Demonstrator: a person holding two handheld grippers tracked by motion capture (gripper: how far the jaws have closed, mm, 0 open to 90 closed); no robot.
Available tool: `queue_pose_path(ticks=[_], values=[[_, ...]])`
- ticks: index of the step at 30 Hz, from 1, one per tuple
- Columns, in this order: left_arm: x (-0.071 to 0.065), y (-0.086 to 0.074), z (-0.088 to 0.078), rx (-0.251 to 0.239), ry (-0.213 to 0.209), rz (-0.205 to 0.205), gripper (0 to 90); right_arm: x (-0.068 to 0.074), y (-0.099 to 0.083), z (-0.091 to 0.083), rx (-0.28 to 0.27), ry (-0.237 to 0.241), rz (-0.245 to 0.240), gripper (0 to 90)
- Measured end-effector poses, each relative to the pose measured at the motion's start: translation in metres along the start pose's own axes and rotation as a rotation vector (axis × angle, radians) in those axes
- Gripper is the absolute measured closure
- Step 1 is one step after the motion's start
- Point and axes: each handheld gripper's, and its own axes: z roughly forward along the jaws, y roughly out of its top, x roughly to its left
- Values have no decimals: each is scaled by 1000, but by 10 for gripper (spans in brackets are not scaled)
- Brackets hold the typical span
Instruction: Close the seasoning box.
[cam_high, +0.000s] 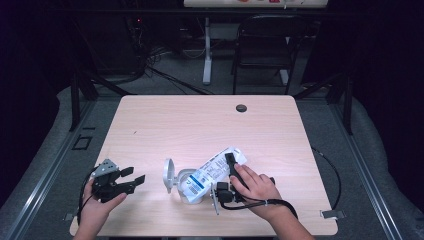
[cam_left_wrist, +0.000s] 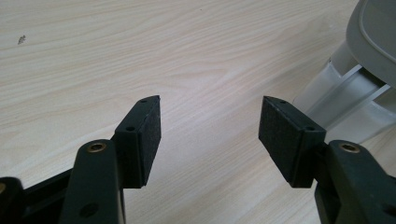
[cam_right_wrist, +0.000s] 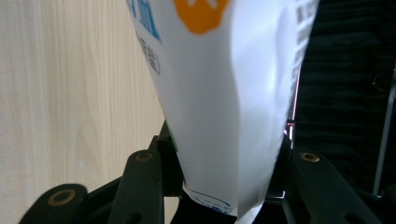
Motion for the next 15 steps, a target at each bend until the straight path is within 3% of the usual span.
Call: queue_pose_path(ticks=[6,10,15], values=[[1,0,0,1,2,0,395,3,-1,1,5,37,77,610],[0,0,0,3,1,-1,394,4,-1,1,-4,70,155,610],[0,0,0,4,1,-1,394,5,-1,1,3,93,184,611]])
